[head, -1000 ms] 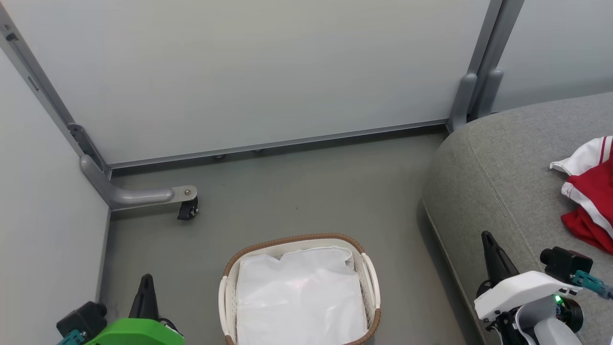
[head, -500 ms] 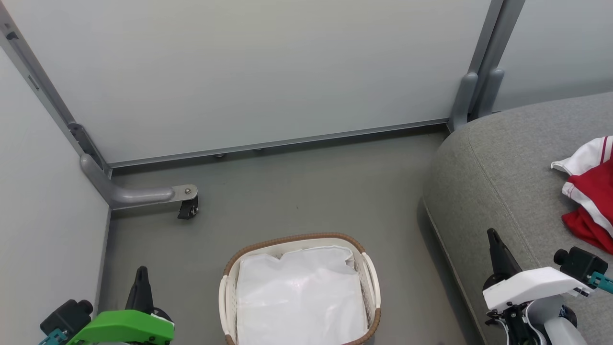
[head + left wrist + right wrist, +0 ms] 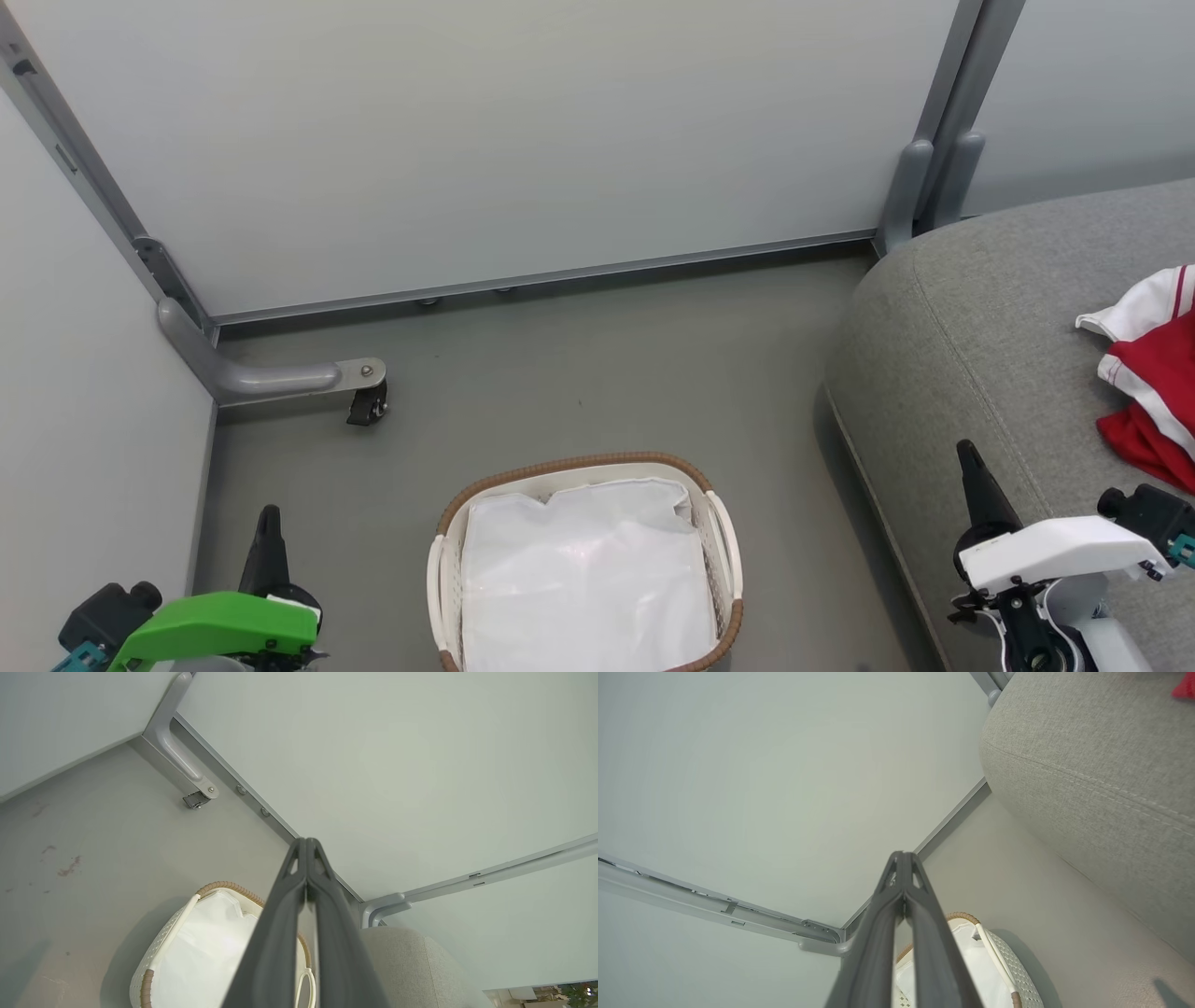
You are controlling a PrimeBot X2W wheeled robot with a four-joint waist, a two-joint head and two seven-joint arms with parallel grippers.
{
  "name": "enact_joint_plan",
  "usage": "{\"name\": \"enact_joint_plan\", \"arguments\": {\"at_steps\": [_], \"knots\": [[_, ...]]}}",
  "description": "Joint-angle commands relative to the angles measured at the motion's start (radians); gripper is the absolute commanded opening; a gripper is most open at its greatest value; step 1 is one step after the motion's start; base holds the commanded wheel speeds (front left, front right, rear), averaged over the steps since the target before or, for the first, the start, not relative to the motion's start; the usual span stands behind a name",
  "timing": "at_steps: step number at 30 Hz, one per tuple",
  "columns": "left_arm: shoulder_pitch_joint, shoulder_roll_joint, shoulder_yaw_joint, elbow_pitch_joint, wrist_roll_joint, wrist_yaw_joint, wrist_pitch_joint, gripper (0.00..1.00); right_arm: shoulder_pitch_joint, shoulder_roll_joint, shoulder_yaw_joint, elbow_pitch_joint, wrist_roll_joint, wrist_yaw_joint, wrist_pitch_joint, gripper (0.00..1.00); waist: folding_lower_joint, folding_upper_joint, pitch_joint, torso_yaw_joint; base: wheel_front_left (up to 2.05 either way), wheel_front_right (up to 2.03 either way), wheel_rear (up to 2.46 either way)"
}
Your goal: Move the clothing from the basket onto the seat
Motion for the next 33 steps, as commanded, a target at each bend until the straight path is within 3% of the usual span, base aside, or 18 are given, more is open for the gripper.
{"name": "enact_joint_plan", "arguments": {"at_steps": [1, 33], "knots": [[-0.030, 0.005, 0.005, -0.017, -0.029, -0.005, 0.007, 0.00, -0.003, -0.001, -0.007, -0.017, 0.032, 0.000, 0.008, 0.00, 0.0000, 0.0000, 0.000, 0.000, 0.00, 0.00, 0.00], [-0.046, 0.007, 0.031, -0.073, -0.332, -0.008, 0.090, 0.00, 0.007, 0.010, -0.045, -0.063, 0.339, -0.001, 0.092, 0.00, 0.0000, 0.0000, 0.005, 0.004, 0.00, 0.00, 0.00]]}}
